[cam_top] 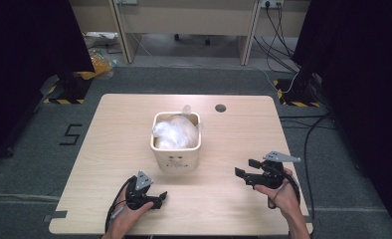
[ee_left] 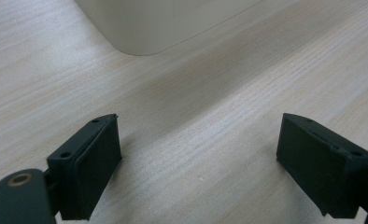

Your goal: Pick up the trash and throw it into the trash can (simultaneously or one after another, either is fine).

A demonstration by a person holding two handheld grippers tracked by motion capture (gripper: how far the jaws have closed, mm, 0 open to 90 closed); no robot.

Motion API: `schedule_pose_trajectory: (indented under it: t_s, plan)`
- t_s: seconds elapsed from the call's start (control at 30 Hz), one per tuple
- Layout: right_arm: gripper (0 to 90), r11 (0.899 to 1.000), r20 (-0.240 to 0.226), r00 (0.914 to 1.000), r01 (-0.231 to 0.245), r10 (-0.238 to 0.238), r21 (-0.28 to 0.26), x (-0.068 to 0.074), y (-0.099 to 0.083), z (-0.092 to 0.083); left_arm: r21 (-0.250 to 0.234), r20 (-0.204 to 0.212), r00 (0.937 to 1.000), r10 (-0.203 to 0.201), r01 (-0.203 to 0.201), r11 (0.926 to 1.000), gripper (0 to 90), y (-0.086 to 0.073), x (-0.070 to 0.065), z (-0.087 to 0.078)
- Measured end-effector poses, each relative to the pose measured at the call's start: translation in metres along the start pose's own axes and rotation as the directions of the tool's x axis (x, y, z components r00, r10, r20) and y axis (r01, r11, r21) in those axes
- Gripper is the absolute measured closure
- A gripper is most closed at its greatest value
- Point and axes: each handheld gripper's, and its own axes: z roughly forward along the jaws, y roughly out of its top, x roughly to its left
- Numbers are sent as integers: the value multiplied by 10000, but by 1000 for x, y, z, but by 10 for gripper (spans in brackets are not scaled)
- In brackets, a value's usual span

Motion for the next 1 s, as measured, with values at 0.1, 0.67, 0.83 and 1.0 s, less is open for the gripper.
schedule_pose_trajectory:
  t_s: [0.1,0.67,0.83,1.0]
  plan:
    - [249,10000,51,10000,-38,37,30,-2,-5,-1,2,7,10000,6,-6,10000,128,0,0,0]
    - [202,9961,181,9998,45,-61,877,-1,-38,12,11,46,10000,58,-58,10000,129,-1,0,-1]
    - [201,9947,266,9996,71,-99,1029,-1,-45,15,-6,47,10000,53,-53,10000,129,-1,0,-1]
    - [197,9909,405,9990,135,-191,1337,-1,-56,18,-21,59,10000,50,-50,10000,128,-1,0,-1]
